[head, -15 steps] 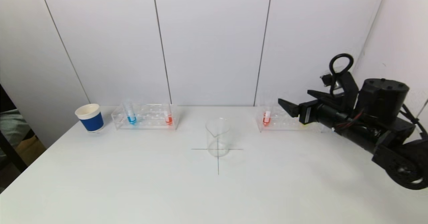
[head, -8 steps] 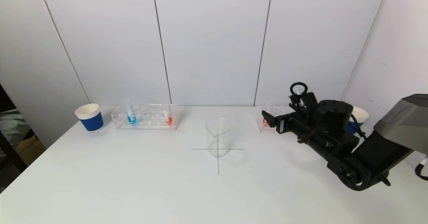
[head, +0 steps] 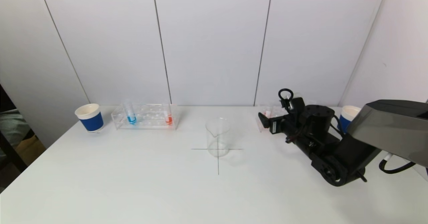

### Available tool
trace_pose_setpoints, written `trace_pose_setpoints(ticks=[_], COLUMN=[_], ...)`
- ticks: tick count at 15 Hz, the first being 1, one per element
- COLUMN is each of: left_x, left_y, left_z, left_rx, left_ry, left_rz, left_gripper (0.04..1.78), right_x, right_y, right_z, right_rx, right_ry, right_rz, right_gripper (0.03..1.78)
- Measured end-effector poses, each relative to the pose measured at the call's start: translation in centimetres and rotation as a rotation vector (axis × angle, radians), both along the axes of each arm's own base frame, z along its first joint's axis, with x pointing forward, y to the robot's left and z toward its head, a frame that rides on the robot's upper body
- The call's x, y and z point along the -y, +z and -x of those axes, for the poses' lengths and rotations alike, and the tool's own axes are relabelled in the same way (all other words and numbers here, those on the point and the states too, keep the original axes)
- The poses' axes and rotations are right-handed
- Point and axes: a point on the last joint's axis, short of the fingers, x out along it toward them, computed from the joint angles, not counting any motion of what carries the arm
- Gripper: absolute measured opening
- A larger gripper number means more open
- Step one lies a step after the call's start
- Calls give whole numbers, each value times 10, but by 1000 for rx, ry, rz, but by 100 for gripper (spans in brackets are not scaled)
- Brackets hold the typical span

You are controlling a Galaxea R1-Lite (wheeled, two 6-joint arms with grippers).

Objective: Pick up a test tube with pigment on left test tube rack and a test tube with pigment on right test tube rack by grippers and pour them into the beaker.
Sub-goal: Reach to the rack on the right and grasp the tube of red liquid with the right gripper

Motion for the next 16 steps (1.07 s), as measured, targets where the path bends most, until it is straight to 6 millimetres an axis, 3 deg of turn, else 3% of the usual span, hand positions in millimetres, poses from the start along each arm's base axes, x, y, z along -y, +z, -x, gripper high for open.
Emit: trace_pose_setpoints(ticks=[16], left_x=[0], left_y=[0], left_z=[0], left_rx=[0], left_ry=[0], left_rz=[-1], left_gripper=[176], right_x=[1], right_y=[-1], right_z=[-32], right_rx=[-16], right_ry=[-66], right_rz=[-46], right_gripper=[177])
